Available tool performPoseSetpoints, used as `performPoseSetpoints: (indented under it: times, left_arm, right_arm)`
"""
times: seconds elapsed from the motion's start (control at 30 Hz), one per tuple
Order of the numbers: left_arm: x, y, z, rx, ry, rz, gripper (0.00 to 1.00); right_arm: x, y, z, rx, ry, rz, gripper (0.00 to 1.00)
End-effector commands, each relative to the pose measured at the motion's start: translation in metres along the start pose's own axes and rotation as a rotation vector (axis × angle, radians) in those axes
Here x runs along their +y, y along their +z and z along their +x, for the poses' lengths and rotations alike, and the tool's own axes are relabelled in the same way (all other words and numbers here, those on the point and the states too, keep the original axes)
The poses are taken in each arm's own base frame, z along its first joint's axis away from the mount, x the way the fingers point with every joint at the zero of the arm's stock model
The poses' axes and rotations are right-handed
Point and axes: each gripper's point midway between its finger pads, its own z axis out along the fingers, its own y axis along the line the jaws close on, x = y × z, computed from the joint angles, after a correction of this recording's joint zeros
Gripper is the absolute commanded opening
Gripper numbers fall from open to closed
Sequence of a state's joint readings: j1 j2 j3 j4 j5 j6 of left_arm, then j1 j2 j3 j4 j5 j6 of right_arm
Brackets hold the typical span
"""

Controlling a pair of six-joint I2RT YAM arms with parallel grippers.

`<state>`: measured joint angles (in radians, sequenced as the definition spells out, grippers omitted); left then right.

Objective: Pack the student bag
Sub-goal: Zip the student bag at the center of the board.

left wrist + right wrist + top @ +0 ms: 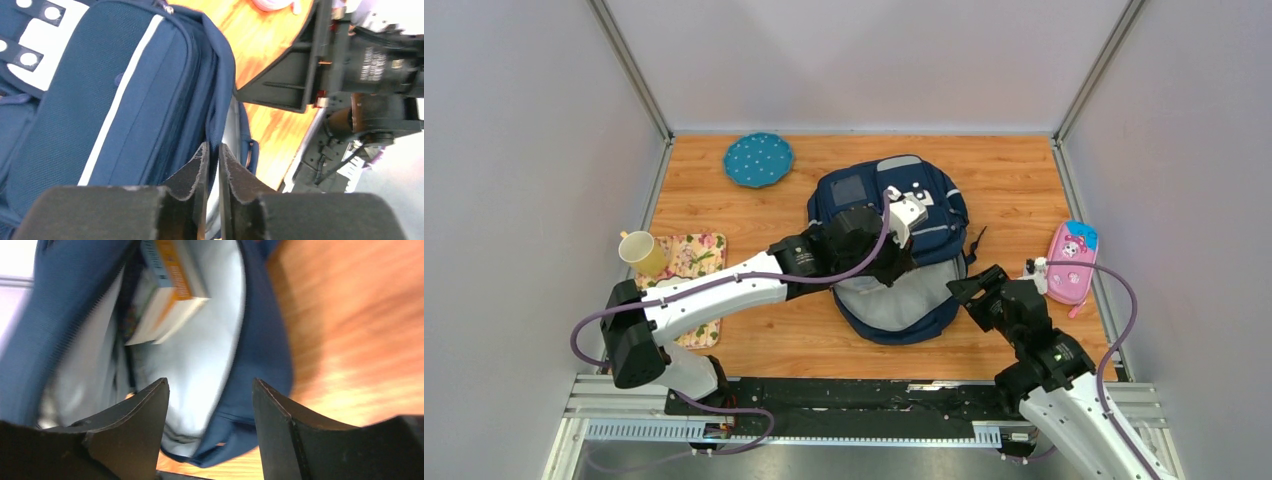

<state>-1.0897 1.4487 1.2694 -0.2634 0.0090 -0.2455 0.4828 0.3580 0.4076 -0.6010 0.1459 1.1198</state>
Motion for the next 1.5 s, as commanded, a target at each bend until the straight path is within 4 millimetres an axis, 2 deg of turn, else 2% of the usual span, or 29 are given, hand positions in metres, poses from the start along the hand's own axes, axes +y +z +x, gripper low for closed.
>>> performPoseSetpoints:
  times: [0.0,0.07,0.1,0.13,0.17,0.2,0.27,0.37,0.43,0.47,0.5,0.53,0.57,0.6,0.63,0.67,0.7,0.77,0.8,0.83,0.87,0.9,1.0,1.2,1.47]
  left_arm:
    - [-0.029,-0.003,-0.011,-0.002,-0.01,0.152,0.38]
    - [-0.027,-0.01,-0.006,0.016,-0.01,0.144,0.48]
    - [-0.024,-0.012,0.002,0.022,-0.006,0.133,0.58]
    - [-0.02,-0.017,0.001,0.004,-0.002,0.113,0.63]
    - [-0.019,-0.031,-0.009,-0.041,0.005,0.103,0.66]
    - [-0.014,-0.036,-0.007,-0.05,0.01,0.085,0.71]
    - [0.002,-0.055,-0.02,-0.112,0.03,0.005,0.74]
    - [0.043,-0.071,-0.007,-0.091,-0.003,-0.149,0.79]
    - [0.07,-0.076,0.018,-0.049,-0.059,-0.236,0.79]
    - [0.091,-0.087,0.021,-0.069,-0.106,-0.29,0.8]
    - [0.105,-0.086,0.052,-0.024,-0.146,-0.319,0.8]
    - [0.111,-0.088,0.063,-0.02,-0.22,-0.324,0.8]
    - [0.127,-0.097,0.066,-0.055,-0.275,-0.36,0.8]
    - [0.135,-0.097,0.093,-0.018,-0.314,-0.379,0.8]
    - [0.138,-0.099,0.102,-0.021,-0.363,-0.382,0.8]
    - [0.142,-0.102,0.104,-0.046,-0.387,-0.384,0.81]
    - [0.156,-0.104,0.123,-0.032,-0.428,-0.42,0.81]
    - [0.153,-0.099,0.127,-0.053,-0.492,-0.351,0.83]
    - [0.163,-0.101,0.138,-0.048,-0.536,-0.364,0.83]
    - [0.158,-0.098,0.14,-0.045,-0.573,-0.318,0.83]
    - [0.162,-0.094,0.136,-0.068,-0.586,-0.302,0.83]
    - [0.164,-0.092,0.141,-0.07,-0.602,-0.29,0.83]
    - [0.167,-0.082,0.131,-0.117,-0.672,-0.21,0.83]
    - [0.171,-0.058,0.137,-0.092,-0.767,-0.127,0.83]
    - [0.177,-0.049,0.178,-0.005,-0.839,-0.187,0.79]
  right_arm:
    - [-0.036,-0.006,-0.01,-0.04,-0.075,0.205,0.65]
    - [-0.034,-0.008,-0.013,-0.046,-0.08,0.209,0.68]
    - [-0.036,-0.01,-0.015,-0.055,-0.088,0.221,0.68]
    - [-0.036,-0.012,-0.017,-0.059,-0.09,0.219,0.7]
    - [-0.033,-0.015,-0.02,-0.073,-0.088,0.205,0.7]
    - [-0.034,-0.017,-0.021,-0.077,-0.091,0.206,0.71]
    - [-0.032,-0.02,-0.022,-0.085,-0.091,0.188,0.72]
    - [-0.032,-0.019,-0.018,-0.066,-0.085,0.182,0.73]
    - [-0.03,-0.015,-0.011,-0.032,-0.074,0.17,0.73]
    - [-0.029,-0.013,-0.007,-0.018,-0.067,0.165,0.73]
    - [-0.027,-0.01,-0.003,0.001,-0.063,0.152,0.73]
    - [-0.033,-0.005,0.002,0.014,-0.057,0.166,0.73]
    - [-0.033,-0.002,0.003,0.018,-0.047,0.169,0.73]
    - [-0.029,0.003,0.006,0.032,-0.043,0.15,0.71]
    - [-0.029,0.007,0.01,0.046,-0.039,0.144,0.69]
    - [-0.027,0.011,0.013,0.059,-0.028,0.128,0.68]
    - [-0.014,0.015,0.015,0.073,-0.018,0.074,0.67]
    - [-0.011,0.021,0.018,0.091,-0.014,0.079,0.64]
    - [-0.01,0.023,0.018,0.094,-0.023,0.082,0.64]
    - [-0.012,0.026,0.018,0.102,-0.03,0.104,0.65]
    - [-0.011,0.027,0.017,0.1,-0.036,0.108,0.67]
    - [-0.011,0.029,0.016,0.099,-0.045,0.114,0.68]
    - [-0.014,0.031,0.018,0.107,-0.056,0.126,0.71]
    - [-0.02,0.031,0.016,0.094,-0.051,0.13,0.73]
    - [-0.025,0.028,0.012,0.079,-0.063,0.146,0.74]
